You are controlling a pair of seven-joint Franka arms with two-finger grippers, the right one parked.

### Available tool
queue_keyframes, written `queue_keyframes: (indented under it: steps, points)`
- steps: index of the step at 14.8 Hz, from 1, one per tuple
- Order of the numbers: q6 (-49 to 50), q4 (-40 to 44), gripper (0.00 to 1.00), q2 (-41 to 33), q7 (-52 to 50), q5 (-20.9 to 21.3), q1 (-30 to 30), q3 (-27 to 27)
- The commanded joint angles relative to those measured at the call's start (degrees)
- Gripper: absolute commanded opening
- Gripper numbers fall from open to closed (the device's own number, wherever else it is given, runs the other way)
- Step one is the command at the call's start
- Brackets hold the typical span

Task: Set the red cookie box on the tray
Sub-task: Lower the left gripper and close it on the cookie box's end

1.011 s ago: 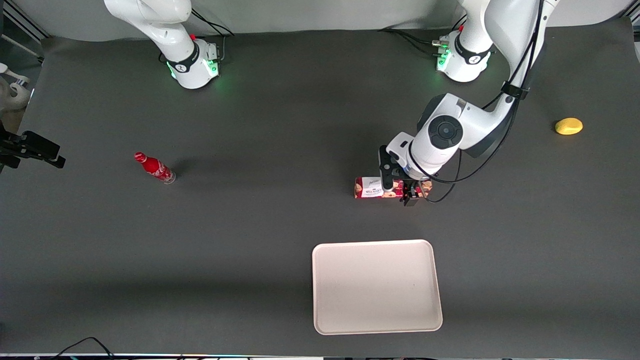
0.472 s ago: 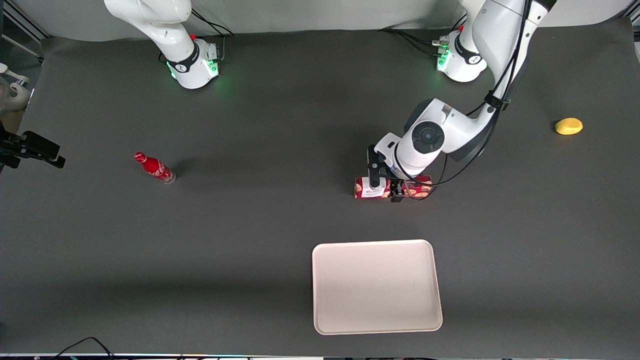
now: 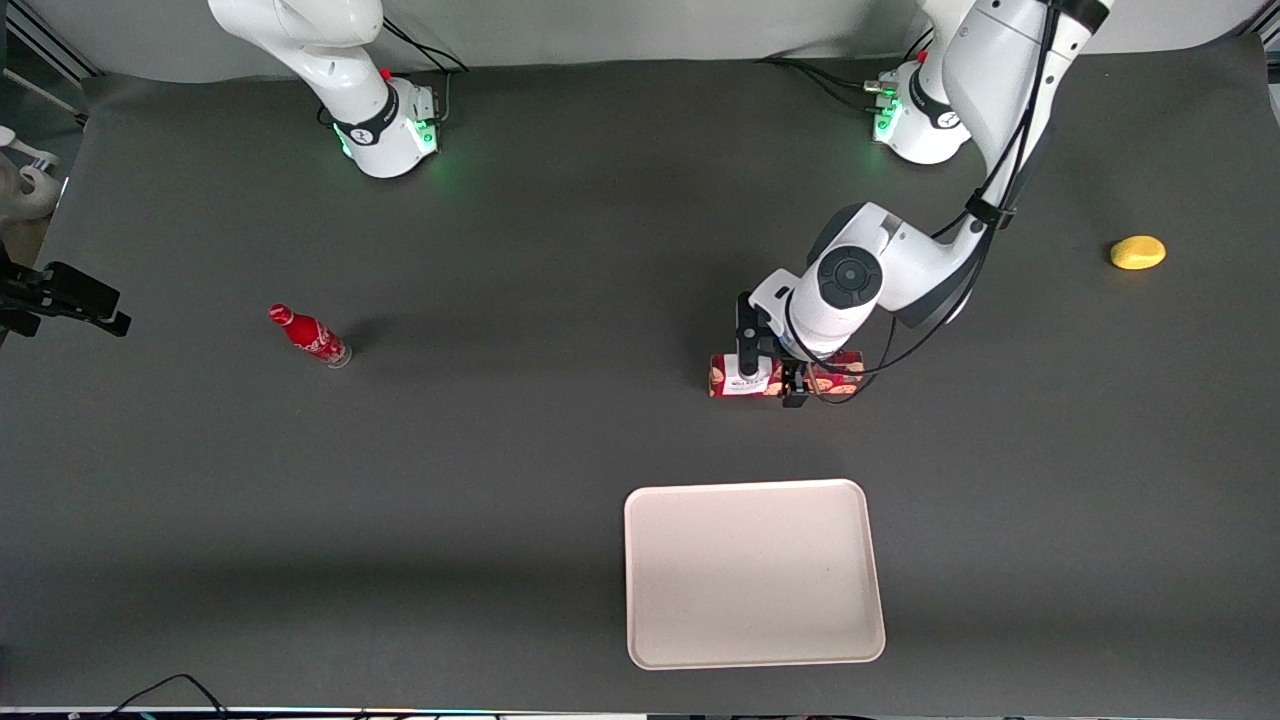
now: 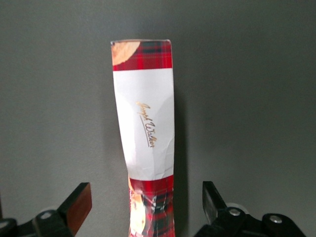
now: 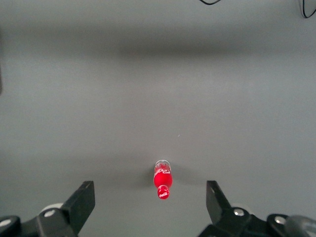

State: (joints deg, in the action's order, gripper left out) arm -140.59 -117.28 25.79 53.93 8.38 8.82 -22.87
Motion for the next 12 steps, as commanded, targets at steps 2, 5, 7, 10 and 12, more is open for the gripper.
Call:
queue_keyframes:
  steps: [2,5,7,10,12]
  points:
    - [-4.5,-1.0,1.00,2.2,-1.3,1.5,0.1,0.3]
    - [-5.0,-0.9,0.90,2.8,-1.3,3.8,0.1,0.3]
    - [-5.0,-0.8,0.57,2.8,-1.0,3.8,-0.1,0.7]
    - [-4.9,-0.5,0.06,2.7,-0.9,3.8,-0.2,0.7]
    - [-4.9,-0.4,0.00,2.5,-0.9,3.8,-0.2,0.7]
